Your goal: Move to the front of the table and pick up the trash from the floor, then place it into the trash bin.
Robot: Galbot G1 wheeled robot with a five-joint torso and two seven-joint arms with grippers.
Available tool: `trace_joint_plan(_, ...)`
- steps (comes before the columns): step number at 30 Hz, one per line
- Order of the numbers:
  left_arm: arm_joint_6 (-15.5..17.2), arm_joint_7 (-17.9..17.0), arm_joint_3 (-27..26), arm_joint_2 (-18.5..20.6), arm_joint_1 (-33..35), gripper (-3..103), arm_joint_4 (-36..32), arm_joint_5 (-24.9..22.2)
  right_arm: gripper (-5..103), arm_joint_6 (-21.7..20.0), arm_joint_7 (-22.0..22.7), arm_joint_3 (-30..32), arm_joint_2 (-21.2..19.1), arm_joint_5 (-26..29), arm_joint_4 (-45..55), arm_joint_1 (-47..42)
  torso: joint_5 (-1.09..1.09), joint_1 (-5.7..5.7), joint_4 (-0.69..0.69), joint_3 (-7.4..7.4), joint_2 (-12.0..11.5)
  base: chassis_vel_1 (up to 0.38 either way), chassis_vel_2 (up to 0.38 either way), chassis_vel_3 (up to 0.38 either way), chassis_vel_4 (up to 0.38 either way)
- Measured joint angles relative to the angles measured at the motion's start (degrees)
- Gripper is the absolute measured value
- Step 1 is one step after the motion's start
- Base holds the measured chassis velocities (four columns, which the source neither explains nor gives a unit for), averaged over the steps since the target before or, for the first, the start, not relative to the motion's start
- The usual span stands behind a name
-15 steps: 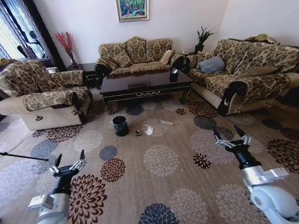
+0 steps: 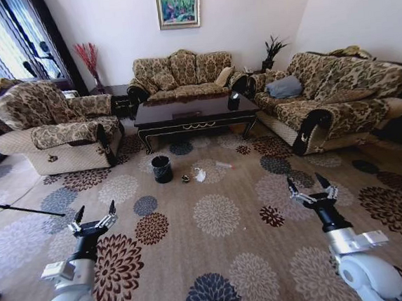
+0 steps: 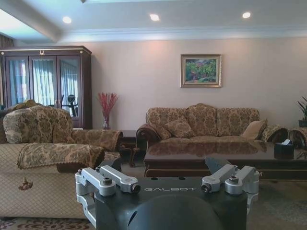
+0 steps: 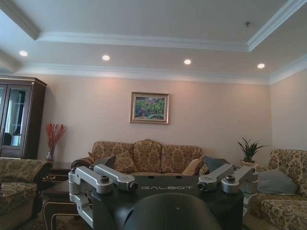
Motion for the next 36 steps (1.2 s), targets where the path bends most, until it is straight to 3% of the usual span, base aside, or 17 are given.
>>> trace_joint_plan(6, -0.4, 0.1, -0.8, 0.5, 0.8, 100, -1.6, -0.3, 100, -0.2, 0.3, 0.2, 0.1, 0.1, 0.6, 0.3, 0.0, 0.0, 0.0, 0.0, 0.0, 0.0, 0.0, 0.0, 0.0)
trace_joint_plan(11, -0.5, 0.2, -1.3, 0.9, 1.5, 100, -2.5, -1.0, 100, -1.1, 3.1, 0.5, 0.8, -0.3, 2.1, -0.1, 0.0, 0.0, 0.0, 0.0, 0.0, 0.0, 0.0, 0.0, 0.0)
trace_joint_plan(26, -0.4, 0.2, -1.4, 1.1, 1.8, 100, -3.0, -0.9, 100, -0.6, 1.3, 1.4, 1.9, -0.8, 3.8, -1.9, -0.01, 0.0, 0.0, -0.01, 0.0, 0.0, 0.0, 0.0, 0.0)
trace_joint_plan(36, 0.0, -0.2, -0.7, 0.8, 1.8, 100, -2.3, 0.3, 100, 0.0, 0.4, 1.0, 3.1, -1.0, 3.5, -2.3, 0.0, -1.17, 0.0, -1.24, -2.4, 0.0, 0.0, 0.0, 0.0)
